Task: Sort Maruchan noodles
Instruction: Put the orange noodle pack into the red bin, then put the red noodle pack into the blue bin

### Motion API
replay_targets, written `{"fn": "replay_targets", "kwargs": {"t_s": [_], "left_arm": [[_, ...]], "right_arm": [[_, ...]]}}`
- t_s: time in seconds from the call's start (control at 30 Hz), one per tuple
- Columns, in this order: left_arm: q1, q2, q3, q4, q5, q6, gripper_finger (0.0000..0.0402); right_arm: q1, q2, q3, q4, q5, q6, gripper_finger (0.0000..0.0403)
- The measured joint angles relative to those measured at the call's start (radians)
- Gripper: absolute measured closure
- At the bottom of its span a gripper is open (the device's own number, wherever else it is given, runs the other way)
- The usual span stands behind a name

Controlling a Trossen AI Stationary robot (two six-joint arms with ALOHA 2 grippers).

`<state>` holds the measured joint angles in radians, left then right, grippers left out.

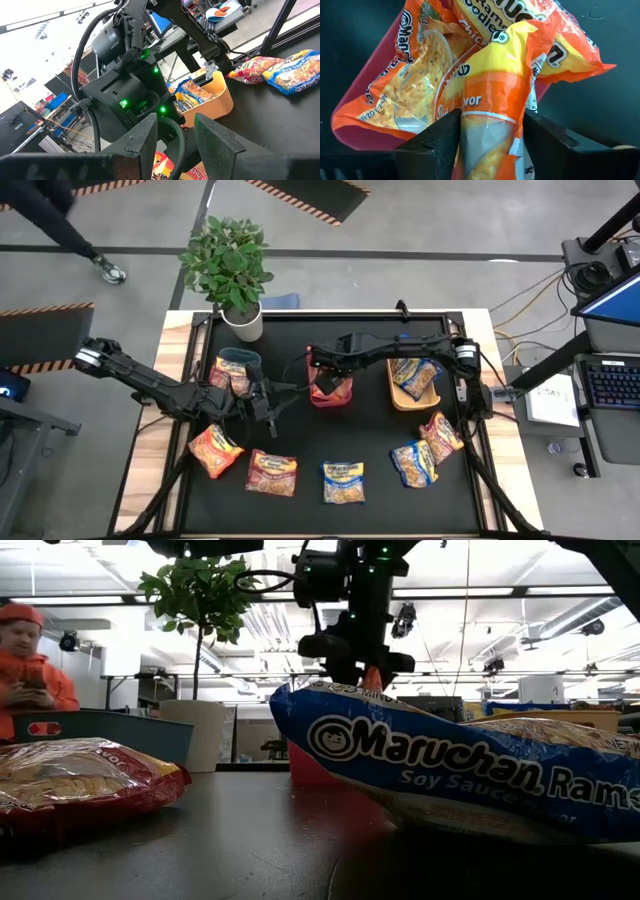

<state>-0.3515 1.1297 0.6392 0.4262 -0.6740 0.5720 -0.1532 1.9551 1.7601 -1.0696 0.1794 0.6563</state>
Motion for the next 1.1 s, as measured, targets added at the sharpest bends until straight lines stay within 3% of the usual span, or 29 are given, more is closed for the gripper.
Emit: {"fn": "replay_targets", "kwargs": {"t_s": [0.27,0.53,0.67,0.8,1.1], "left_arm": [[0.0,0.0,0.0,0.0,0.0,0.0,0.0286],[0.0,0.0,0.0,-0.001,0.0,0.0,0.0286],[0.0,0.0,0.0,-0.003,0.0,0.0,0.0286],[0.0,0.0,0.0,-0.003,0.0,0.0,0.0286],[0.0,0.001,0.0,0.0,0.002,-0.02,0.0286]], "right_arm": [[0.0,-0.05,0.024,-0.058,0.001,-0.002,0.0176],[0.027,-0.145,0.024,-0.1,0.007,-0.038,0.0172],[0.1,-0.187,-0.003,-0.083,0.095,-0.106,0.0174],[0.197,-0.238,-0.065,-0.003,0.187,-0.122,0.0174],[0.379,-0.394,-0.346,0.357,0.188,-0.275,0.0174]]}}
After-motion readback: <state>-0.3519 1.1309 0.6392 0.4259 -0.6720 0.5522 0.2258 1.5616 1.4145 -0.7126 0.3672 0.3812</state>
